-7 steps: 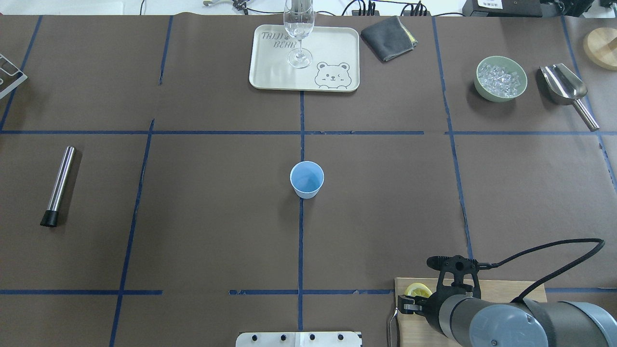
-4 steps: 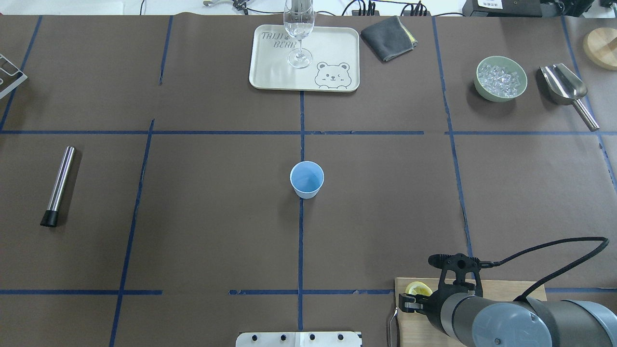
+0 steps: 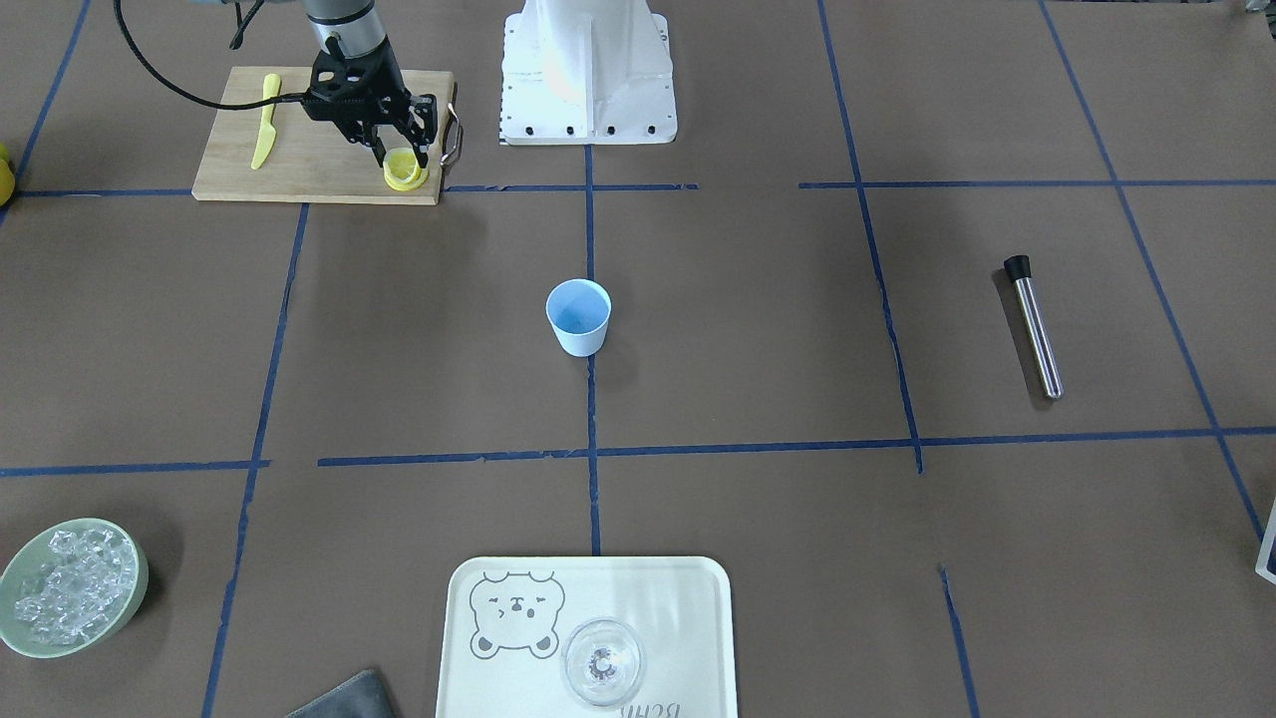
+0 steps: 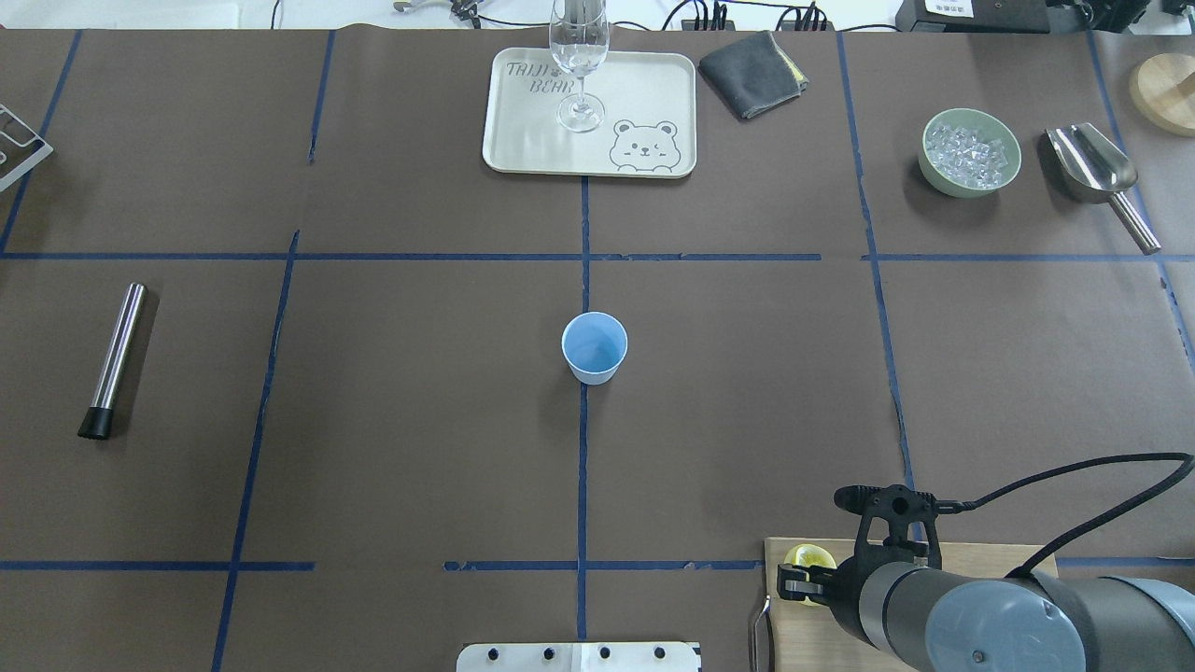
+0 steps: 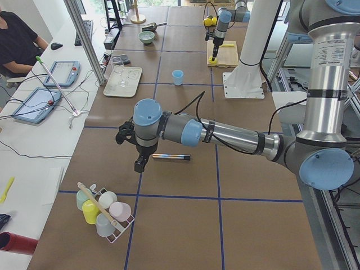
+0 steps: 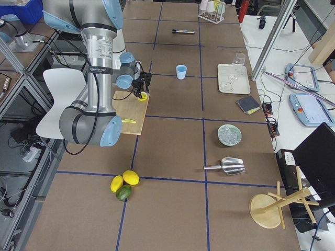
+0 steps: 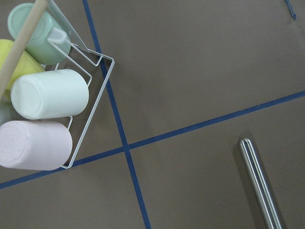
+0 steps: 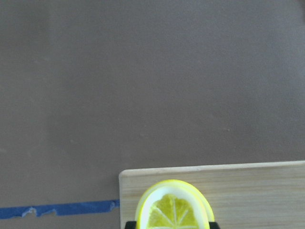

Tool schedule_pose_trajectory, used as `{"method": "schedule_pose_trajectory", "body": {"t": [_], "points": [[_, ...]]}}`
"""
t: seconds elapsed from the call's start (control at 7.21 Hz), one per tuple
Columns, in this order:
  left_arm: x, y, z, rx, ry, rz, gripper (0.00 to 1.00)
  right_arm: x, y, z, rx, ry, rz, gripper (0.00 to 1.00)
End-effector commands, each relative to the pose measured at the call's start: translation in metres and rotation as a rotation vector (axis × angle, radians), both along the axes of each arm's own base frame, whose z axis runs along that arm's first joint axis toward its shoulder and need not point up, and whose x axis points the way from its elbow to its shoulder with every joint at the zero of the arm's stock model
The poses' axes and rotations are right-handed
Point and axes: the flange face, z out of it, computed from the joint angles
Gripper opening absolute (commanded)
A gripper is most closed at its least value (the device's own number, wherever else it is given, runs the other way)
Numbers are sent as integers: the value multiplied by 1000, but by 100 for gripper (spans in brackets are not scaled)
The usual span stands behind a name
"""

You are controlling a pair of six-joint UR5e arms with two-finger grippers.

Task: Squeeze lemon into cup
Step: 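Close the right gripper on the lemon slice and lift it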

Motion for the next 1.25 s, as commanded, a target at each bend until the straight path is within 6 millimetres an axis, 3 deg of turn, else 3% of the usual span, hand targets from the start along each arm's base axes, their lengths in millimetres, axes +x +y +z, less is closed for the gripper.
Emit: {"method": "schedule_pose_trajectory", "body": {"t": [0.0,0.28,0.55,0.83,0.97,1.11], "points": [[0,0,-2,3,2,0,100,4,-3,-4,-2,-8,6,57],[-2,-1,-3,5,2,-3,100,13,-5,-13,-1,-14,12,58],[-2,-1,-4,6,2,-5,100,27,-12,-35,-26,-3,11,58],[-3,0,-9,13,0,-5,100,29,-40,-55,-70,-34,23,58],[-3,1,-9,13,0,-5,100,25,-64,-83,-107,-34,40,58],[-3,1,-8,11,0,-5,100,11,-92,-127,-94,-36,56,59]]}}
